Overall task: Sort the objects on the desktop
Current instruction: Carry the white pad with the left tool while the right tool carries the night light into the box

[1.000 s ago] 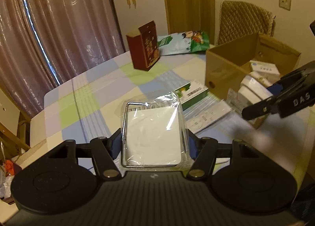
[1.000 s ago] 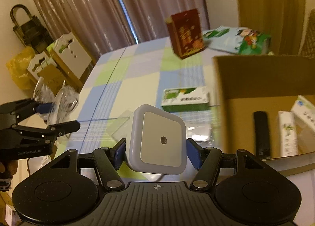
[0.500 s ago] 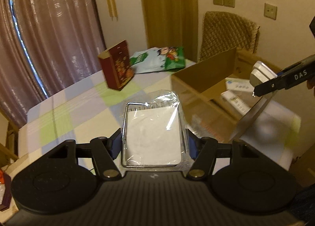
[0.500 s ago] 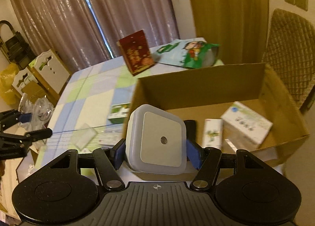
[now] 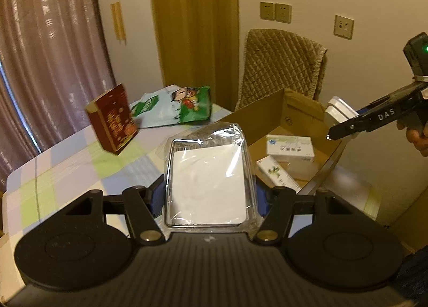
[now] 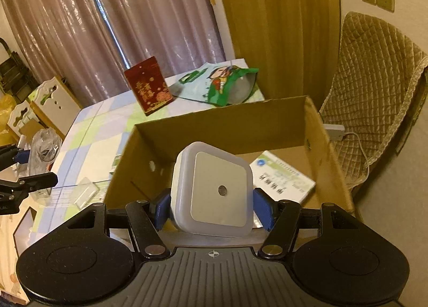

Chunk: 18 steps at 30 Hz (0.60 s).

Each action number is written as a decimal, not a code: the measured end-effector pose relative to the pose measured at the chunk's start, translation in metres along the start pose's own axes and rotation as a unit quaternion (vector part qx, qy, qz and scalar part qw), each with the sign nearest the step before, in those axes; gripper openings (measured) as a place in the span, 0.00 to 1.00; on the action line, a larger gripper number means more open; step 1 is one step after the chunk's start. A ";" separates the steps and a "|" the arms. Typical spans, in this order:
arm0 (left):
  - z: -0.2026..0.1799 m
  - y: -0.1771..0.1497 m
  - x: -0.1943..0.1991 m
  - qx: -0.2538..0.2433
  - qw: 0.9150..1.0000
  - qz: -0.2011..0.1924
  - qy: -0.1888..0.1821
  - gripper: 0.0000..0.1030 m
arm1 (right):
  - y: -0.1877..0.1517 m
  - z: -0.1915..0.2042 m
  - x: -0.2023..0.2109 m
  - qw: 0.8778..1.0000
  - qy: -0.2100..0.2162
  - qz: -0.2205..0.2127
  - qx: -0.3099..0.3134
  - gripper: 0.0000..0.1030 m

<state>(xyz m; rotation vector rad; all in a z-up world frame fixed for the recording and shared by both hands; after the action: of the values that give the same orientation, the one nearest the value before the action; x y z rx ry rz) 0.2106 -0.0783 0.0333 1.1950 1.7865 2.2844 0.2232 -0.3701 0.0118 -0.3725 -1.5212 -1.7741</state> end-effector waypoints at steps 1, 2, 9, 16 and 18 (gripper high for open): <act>-0.004 0.003 -0.004 -0.002 1.000 0.000 -0.002 0.58 | 0.002 -0.005 0.000 1.000 0.001 0.001 0.000 0.62; -0.008 0.006 -0.008 -0.003 1.000 0.000 -0.004 0.58 | 0.004 -0.011 0.000 1.000 0.002 0.003 -0.002 0.62; -0.037 0.017 -0.033 -0.002 1.000 0.002 -0.017 0.58 | 0.015 -0.043 0.000 1.000 0.008 0.018 -0.002 0.62; -0.056 0.023 -0.048 0.003 1.000 0.007 -0.021 0.58 | 0.023 -0.062 -0.001 0.999 0.018 0.030 0.006 0.62; -0.060 0.024 -0.051 0.004 1.000 0.008 -0.021 0.58 | 0.025 -0.067 -0.002 0.999 0.021 0.034 0.007 0.62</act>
<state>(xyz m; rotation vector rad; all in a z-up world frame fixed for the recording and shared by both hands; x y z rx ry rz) 0.2235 -0.1588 0.0214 1.2531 1.7818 2.2451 0.2581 -0.4323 0.0118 -0.3724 -1.4742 -1.7074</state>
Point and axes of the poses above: each gripper's, at about its wrist camera, not at the fingertips, and x roughly against the way its jaws point, z to its left, y to its top, the point moved 1 cm from there along -x, roughly the way its jaws point, and after that the axes turned 6 degrees about -z, right-handed, at the moved point
